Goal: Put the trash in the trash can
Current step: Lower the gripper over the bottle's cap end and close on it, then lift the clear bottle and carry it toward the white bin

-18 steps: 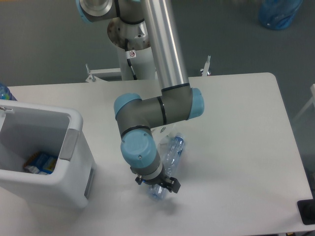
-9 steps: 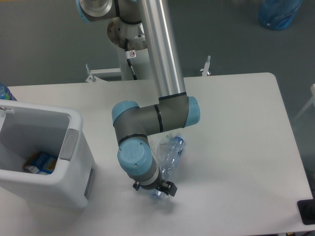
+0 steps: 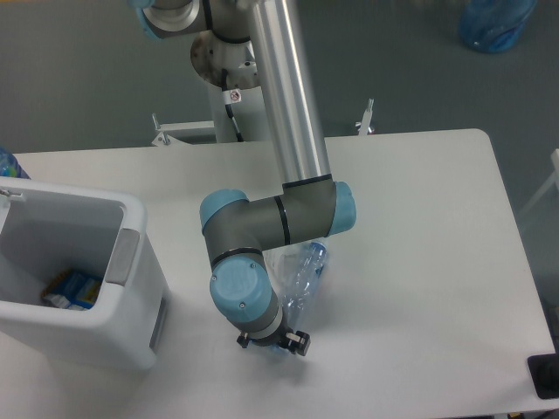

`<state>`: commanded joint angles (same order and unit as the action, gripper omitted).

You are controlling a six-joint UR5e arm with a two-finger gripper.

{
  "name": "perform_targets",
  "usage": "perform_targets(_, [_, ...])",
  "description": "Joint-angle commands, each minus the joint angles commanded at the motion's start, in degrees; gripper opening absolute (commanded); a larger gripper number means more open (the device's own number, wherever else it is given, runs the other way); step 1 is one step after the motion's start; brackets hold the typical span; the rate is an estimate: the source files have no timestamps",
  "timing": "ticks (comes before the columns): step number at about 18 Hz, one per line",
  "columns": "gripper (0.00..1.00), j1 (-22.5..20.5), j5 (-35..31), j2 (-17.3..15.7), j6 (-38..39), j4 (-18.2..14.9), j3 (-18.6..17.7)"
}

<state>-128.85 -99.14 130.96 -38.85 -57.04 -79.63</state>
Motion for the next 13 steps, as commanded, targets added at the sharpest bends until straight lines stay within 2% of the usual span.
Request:
perform_targets(5, [0.64,0.0,0.1,-0.7,-0.2,-0.1,0.2])
perform_targets(7, [0.64,-0.3,1.0,-2.1,-0.3,-0.2,0.5])
perform_targets(11, [0.64,-2.5,8.7,-2.5,0.1,-0.2,4.3])
perform_targets(13, [0.64,-3.5,11.9,-3.8,0.1,-0.2,5.4])
